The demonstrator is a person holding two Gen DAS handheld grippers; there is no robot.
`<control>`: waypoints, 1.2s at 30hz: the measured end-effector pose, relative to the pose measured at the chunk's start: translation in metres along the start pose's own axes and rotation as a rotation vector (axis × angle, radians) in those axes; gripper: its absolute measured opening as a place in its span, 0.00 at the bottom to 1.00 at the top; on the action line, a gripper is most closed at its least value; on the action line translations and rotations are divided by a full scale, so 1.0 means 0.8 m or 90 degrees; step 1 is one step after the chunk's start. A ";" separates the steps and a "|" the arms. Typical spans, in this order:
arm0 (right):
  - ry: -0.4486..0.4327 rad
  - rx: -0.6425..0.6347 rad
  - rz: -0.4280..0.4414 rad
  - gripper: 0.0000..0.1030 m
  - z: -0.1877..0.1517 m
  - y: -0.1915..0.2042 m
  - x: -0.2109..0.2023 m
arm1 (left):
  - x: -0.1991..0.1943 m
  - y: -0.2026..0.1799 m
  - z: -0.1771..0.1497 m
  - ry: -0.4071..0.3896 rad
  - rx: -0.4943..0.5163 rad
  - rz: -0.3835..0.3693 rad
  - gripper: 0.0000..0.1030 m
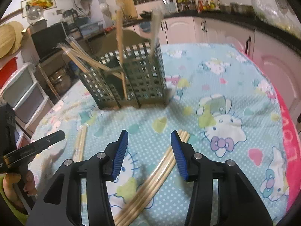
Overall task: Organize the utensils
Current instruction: 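Move both open tools back down to the remaining chopsticks, then close the left tool on a chopstick while the right tool grasps another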
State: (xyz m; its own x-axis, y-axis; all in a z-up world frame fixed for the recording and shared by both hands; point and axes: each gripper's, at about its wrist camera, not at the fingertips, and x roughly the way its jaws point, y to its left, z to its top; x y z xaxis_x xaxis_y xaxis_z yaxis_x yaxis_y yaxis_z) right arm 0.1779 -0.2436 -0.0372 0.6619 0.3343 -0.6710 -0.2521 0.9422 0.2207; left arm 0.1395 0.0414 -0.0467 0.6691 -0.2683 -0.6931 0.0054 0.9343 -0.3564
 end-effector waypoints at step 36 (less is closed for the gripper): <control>0.078 -0.055 -0.063 0.05 0.034 -0.030 0.094 | 0.055 0.000 0.014 0.048 -0.008 0.026 0.13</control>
State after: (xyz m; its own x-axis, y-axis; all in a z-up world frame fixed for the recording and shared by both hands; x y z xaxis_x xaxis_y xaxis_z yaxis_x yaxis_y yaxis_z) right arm 0.2531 -0.2405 -0.0738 0.5970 0.2305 -0.7684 -0.2542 0.9628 0.0913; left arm 0.1773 0.0322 -0.0703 0.6113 -0.2474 -0.7517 -0.0308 0.9417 -0.3350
